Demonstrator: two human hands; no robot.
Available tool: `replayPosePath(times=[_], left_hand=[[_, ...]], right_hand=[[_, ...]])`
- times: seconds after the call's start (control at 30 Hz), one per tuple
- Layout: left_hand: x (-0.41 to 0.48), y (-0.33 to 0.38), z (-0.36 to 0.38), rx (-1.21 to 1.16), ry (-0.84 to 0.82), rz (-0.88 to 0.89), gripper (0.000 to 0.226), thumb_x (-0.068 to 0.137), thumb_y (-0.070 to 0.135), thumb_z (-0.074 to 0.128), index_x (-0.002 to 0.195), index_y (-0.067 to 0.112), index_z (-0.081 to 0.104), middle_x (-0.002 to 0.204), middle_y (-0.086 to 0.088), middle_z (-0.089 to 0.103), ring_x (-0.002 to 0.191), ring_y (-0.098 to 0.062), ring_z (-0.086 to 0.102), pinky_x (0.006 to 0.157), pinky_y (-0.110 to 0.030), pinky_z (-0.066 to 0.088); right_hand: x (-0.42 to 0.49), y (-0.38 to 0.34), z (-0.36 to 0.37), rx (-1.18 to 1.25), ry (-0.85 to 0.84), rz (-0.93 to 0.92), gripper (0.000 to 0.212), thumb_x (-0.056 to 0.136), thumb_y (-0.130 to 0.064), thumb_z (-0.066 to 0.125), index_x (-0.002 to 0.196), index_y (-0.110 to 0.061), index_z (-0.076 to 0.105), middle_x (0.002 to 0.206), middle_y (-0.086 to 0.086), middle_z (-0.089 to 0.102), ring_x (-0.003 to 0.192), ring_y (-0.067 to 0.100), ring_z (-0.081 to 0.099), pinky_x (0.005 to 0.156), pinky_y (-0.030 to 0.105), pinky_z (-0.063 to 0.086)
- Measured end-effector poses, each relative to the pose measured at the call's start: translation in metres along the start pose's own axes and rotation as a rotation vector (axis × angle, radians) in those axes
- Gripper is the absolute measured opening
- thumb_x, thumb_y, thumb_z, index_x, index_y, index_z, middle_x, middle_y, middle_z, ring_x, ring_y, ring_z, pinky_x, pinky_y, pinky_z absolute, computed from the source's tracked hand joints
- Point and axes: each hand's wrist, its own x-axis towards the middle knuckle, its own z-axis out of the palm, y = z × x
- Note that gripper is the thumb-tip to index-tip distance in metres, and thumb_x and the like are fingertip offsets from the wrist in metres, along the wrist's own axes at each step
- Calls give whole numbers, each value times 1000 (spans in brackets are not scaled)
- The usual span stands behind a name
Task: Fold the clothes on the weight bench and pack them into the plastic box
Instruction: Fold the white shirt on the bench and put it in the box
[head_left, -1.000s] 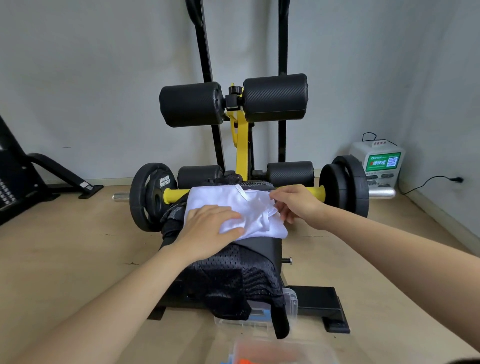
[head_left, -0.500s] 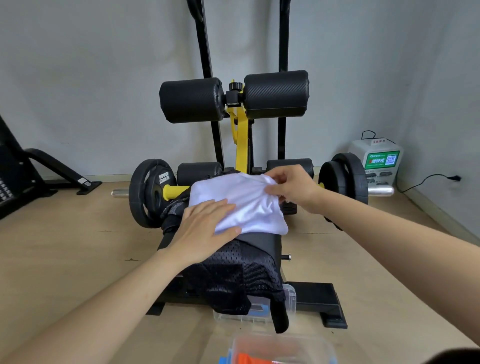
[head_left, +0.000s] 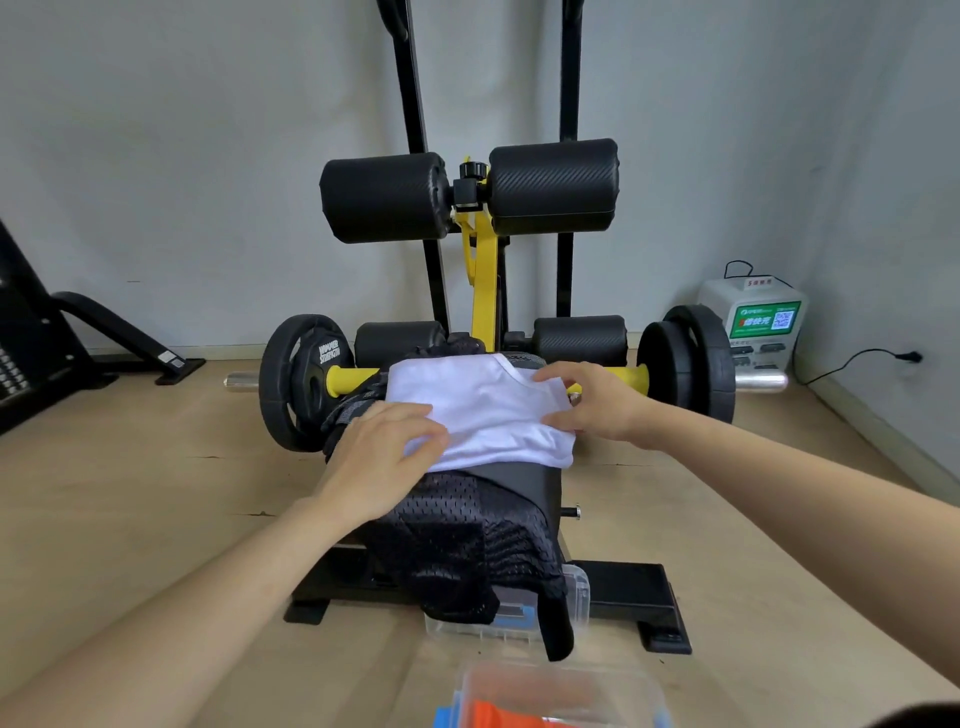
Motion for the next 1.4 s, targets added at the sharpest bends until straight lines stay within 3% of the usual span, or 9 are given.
replayPosePath(times=[0.13,0.33,0.5,0.63,0.73,0.83,1.1,1.23,1.4], left_hand=[[2,-4,-6,71,194,-185,30,95,41,57,116,23,69,119,3,63,110,-23,57,92,-37,47],[5,1,-12,-64,30,-354,52,91,47,63,138,29,51,113,2,67,98,-25,65,85,-41,54],[7,10,-16,-321,122,-347,53,85,21,76,136,21,60,108,-5,67,80,-22,59,75,-32,46],[9,7,-30,-372,233,-414,56,81,10,74,134,20,62,98,-6,69,67,-15,56,59,-26,41],[9,-3,-41,-398,327,-490,57,76,13,75,131,21,64,113,-3,68,83,-23,62,68,-28,42],[5,-11,-43,-300,325,-513,74,68,34,87,135,23,58,128,-1,58,115,-24,57,86,-32,44],[-1,-8,-39,-55,174,-475,106,57,44,89,148,23,39,139,3,39,119,-29,55,90,-40,49],[2,0,-45,18,153,-350,108,59,45,88,150,23,34,139,6,35,111,-27,59,84,-43,54],[4,14,-40,-161,189,-89,98,74,14,81,154,31,27,144,10,44,122,-16,53,88,-33,48]], right_hand=[[-1,-1,3,-75,37,-40,52,76,-24,78,126,-27,63,120,8,54,105,29,57,91,42,53],[-5,-12,9,-99,-1,-159,51,83,-18,70,131,-30,61,126,1,42,119,12,42,101,25,36],[-6,-18,13,-212,-25,-207,41,77,-26,71,117,-27,69,119,0,53,111,15,54,96,27,43],[-1,-26,13,-118,63,-206,33,77,-19,77,108,-28,72,112,-8,57,90,4,55,73,9,38],[-2,-36,21,-120,50,-255,30,75,-21,78,103,-29,72,104,-4,55,81,7,51,71,16,39],[-7,-42,33,-313,2,-282,35,70,-31,72,105,-32,72,107,-4,47,99,15,39,89,28,40],[0,-54,43,-345,-162,-351,53,81,-55,46,127,-36,63,142,-19,51,135,10,35,112,42,27],[-1,-51,44,-275,-293,-357,20,84,-33,59,97,-29,73,111,-6,70,108,18,58,98,42,45],[-5,-52,33,-113,-298,-196,36,73,-31,57,105,-37,72,113,-12,65,102,6,57,86,22,43]])
